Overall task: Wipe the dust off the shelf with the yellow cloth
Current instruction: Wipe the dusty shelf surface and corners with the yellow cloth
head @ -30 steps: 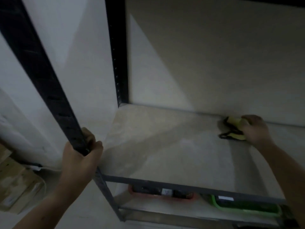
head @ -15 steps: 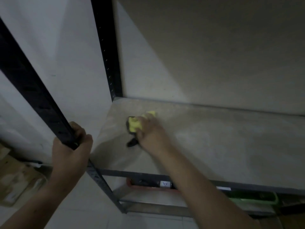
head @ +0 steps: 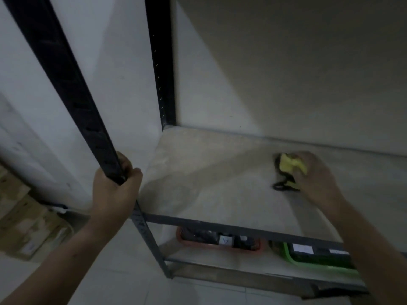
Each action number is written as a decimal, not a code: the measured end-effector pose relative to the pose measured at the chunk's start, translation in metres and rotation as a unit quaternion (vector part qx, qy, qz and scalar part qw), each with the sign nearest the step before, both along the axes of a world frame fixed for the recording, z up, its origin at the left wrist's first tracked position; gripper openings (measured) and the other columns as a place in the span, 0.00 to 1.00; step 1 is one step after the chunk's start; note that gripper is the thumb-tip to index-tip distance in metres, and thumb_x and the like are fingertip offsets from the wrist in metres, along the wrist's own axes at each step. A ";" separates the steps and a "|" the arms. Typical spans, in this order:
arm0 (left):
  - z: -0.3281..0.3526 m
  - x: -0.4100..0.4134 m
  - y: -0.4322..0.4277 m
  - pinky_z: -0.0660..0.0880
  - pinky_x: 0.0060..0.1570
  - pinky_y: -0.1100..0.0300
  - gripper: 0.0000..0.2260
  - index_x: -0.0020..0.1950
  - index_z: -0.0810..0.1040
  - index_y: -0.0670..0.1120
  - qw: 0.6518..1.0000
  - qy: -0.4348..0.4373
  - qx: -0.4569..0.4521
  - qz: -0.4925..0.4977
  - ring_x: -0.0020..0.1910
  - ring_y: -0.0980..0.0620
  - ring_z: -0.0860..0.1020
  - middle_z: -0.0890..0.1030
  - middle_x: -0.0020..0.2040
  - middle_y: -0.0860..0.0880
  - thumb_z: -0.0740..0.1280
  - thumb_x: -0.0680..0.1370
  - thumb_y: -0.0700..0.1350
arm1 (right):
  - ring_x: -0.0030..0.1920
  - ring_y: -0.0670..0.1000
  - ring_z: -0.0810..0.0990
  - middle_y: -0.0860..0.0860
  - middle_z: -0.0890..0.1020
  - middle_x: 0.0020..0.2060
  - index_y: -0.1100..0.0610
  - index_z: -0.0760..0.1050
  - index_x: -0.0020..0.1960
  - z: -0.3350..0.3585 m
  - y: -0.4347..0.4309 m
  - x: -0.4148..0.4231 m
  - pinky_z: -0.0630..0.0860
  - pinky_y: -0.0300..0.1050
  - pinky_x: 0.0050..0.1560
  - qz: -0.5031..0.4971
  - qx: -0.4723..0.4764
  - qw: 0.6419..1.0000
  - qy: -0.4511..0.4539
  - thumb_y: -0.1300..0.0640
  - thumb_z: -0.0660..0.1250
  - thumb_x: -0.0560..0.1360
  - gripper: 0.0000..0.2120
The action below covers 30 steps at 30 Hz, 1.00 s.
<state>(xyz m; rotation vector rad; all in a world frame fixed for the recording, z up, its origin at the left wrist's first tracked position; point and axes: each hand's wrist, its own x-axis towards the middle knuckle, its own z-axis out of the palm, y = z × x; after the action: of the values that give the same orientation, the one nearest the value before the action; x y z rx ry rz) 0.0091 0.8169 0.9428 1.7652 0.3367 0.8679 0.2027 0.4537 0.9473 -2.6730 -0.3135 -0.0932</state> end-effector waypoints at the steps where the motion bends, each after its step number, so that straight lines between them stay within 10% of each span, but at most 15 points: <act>1: 0.001 0.000 -0.001 0.64 0.31 0.71 0.16 0.33 0.64 0.59 1.000 0.000 0.003 0.004 0.29 0.59 0.65 0.66 0.30 0.59 0.63 0.71 0.38 | 0.63 0.64 0.72 0.61 0.72 0.66 0.60 0.70 0.67 -0.007 -0.008 -0.004 0.71 0.57 0.64 -0.012 -0.038 0.999 0.008 0.61 0.62 0.77 0.19; 7: 0.003 -0.003 -0.004 0.65 0.29 0.71 0.14 0.33 0.65 0.57 1.000 0.013 0.002 0.024 0.28 0.59 0.68 0.68 0.28 0.58 0.64 0.72 0.41 | 0.68 0.63 0.66 0.60 0.69 0.69 0.60 0.66 0.70 -0.026 0.051 -0.040 0.67 0.58 0.68 -0.001 -0.091 0.995 -0.041 0.54 0.60 0.77 0.22; 12: 0.003 -0.005 -0.005 0.69 0.30 0.68 0.10 0.41 0.69 0.35 0.999 0.022 0.014 0.031 0.33 0.48 0.74 0.71 0.34 0.42 0.65 0.75 0.42 | 0.69 0.57 0.66 0.55 0.63 0.72 0.50 0.66 0.71 -0.022 0.166 -0.094 0.66 0.47 0.68 0.147 -0.049 0.986 -0.056 0.46 0.60 0.76 0.25; 18: 0.012 -0.007 -0.007 0.68 0.28 0.67 0.12 0.32 0.68 0.54 0.998 0.048 -0.008 0.030 0.27 0.59 0.70 0.70 0.27 0.53 0.66 0.73 0.43 | 0.64 0.53 0.73 0.54 0.75 0.66 0.55 0.74 0.66 -0.004 0.229 -0.096 0.67 0.38 0.63 0.437 0.019 0.896 0.083 0.62 0.65 0.72 0.22; 25: 0.010 -0.006 -0.003 0.69 0.30 0.62 0.19 0.34 0.64 0.48 0.997 0.078 -0.017 0.018 0.27 0.57 0.69 0.68 0.27 0.55 0.69 0.78 0.33 | 0.65 0.60 0.72 0.63 0.73 0.64 0.65 0.71 0.65 0.004 0.187 0.041 0.65 0.45 0.64 0.150 0.031 0.988 0.011 0.60 0.66 0.75 0.20; 30: 0.009 -0.007 -0.002 0.68 0.29 0.66 0.19 0.34 0.63 0.48 0.998 0.062 -0.007 0.011 0.28 0.58 0.68 0.68 0.28 0.55 0.68 0.78 0.34 | 0.61 0.63 0.73 0.64 0.75 0.60 0.65 0.73 0.61 -0.017 0.233 0.046 0.69 0.53 0.64 0.175 -0.026 0.984 0.001 0.57 0.64 0.75 0.17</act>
<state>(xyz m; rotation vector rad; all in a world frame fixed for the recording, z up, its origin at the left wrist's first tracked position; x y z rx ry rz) 0.0026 0.8146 0.9513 1.8097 0.4424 0.7714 0.2486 0.6869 0.9305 -2.6243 -0.7876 0.0283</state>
